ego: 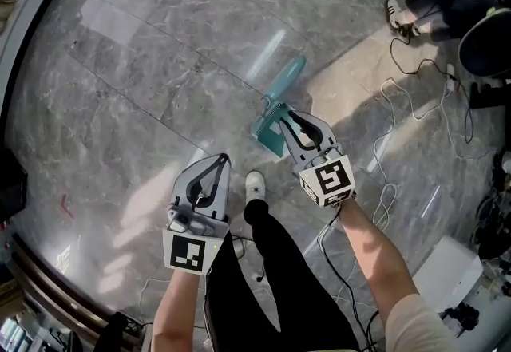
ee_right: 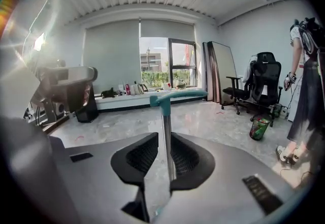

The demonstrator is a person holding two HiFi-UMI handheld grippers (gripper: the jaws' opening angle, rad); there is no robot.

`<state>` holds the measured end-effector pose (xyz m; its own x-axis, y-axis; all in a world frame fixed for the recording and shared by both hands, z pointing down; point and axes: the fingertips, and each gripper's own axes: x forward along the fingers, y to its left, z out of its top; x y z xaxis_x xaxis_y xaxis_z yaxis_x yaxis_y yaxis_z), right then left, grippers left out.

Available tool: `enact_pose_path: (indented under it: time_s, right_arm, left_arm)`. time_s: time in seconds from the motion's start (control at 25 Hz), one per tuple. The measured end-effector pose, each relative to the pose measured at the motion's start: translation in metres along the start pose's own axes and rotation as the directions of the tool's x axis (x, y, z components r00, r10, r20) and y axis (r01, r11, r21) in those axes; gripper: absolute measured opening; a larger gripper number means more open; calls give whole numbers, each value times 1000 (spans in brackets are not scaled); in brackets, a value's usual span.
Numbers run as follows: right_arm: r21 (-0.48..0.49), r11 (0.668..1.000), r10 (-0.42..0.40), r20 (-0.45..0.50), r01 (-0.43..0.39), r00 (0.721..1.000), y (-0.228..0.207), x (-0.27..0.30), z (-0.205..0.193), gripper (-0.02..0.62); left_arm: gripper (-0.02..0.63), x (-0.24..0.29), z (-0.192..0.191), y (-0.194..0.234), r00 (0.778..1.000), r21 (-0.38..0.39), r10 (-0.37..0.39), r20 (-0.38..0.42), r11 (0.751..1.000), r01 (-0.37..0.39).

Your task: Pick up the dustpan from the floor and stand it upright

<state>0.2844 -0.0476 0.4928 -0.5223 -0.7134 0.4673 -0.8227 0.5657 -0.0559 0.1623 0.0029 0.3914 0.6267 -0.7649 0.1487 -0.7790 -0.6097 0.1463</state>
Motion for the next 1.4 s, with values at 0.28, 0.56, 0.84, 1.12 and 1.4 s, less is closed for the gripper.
enact_pose_path:
  time_s: [0.28,0.56,0.84,1.12,1.4]
  right_arm:
    - [57,998,-5,178,-5,984,46,-59,83,17]
    - [114,993,-72,256,44,964,128,-164,178,17]
    - [35,999,-50,340,41,939,190,-251,287,17]
    - [-25,1000,3,377,8,926,224,-317,339,17]
    - [-71,994,100,353,-80,930,204,-342,321,17]
  left_arm:
    - [11,-21,56,-10,998,-13,45,49,999,-45]
    - [11,-90,144,-70,998,-85,-36,59,995,41]
    - [11,-175,251,-131,988,42,-128,88,991,125]
    - [11,-227,310,-139,990,36,-39,137,999,34]
    - [11,-213,312,-175,989,39,41,140,998,-47]
